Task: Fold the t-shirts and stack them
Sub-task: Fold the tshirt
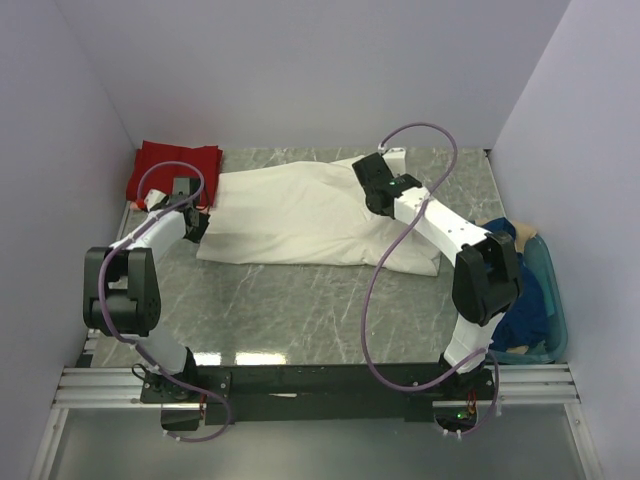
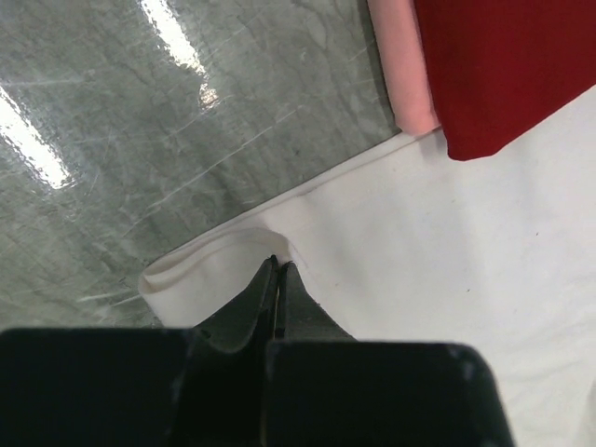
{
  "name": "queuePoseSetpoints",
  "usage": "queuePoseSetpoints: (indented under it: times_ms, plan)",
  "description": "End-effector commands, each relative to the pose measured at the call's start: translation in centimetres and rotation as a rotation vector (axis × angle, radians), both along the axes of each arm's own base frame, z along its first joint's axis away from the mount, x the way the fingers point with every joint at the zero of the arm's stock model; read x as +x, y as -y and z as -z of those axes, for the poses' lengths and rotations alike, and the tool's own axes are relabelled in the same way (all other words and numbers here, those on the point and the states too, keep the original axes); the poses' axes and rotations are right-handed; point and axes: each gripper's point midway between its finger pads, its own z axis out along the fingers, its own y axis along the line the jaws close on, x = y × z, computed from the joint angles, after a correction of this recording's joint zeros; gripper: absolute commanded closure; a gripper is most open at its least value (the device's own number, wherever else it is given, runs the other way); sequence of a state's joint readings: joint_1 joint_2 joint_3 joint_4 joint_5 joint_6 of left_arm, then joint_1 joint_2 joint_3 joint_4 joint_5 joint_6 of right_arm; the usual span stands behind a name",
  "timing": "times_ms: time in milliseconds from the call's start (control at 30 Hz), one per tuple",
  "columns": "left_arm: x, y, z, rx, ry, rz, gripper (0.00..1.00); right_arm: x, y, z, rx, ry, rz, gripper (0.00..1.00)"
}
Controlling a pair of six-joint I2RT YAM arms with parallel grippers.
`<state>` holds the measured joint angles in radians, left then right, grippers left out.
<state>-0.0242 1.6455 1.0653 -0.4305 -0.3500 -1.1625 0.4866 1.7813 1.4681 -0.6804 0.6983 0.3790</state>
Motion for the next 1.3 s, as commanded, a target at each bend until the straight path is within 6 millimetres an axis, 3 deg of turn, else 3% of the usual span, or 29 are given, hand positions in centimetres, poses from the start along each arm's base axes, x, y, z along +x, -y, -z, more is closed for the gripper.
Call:
queuePoseSetpoints:
  times_ms: [0, 533, 767, 967, 1067, 1100, 1167, 1200, 1267]
  plan:
    - [1.6, -0.5, -1.7, 0.019, 0.053, -0.029, 0.99, 2.0, 1.1, -3.4, -0.001, 0.121, 0.037, 1.0]
    - [4.8, -0.2, -1.5, 0.028, 0.055, 0.004, 0.99, 2.7, 1.1, -0.8, 0.025, 0.077, 0.031, 1.0]
    - [5.7, 0.1, -1.4, 0.021, 0.053, 0.027, 0.99, 2.7, 1.3, -0.6, 0.04, 0.076, 0.031, 1.0]
    - [6.4, 0.2, -1.3, 0.023, 0.066, 0.044, 0.94, 2.9, 1.2, 0.3, 0.051, 0.055, 0.03, 1.0]
    - [7.3, 0.4, -2.1, 0.022, 0.088, 0.07, 0.88, 3.0, 0.9, 0.8, 0.069, 0.046, 0.029, 1.0]
    - [7.6, 0.4, -2.3, 0.022, 0.095, 0.075, 0.81, 3.1, 0.9, 1.0, 0.073, 0.043, 0.029, 1.0]
    - [7.8, 0.7, -2.4, 0.019, 0.097, 0.099, 0.72, 3.1, 1.0, 1.5, 0.078, 0.024, 0.037, 0.92]
    - [7.9, 0.8, -2.6, 0.015, 0.106, 0.11, 0.69, 3.1, 1.1, 1.6, 0.083, 0.018, 0.042, 0.77]
    - [7.4, 0.8, -2.9, 0.004, 0.121, 0.115, 0.59, 3.1, 1.0, 1.5, 0.105, 0.008, 0.044, 0.6]
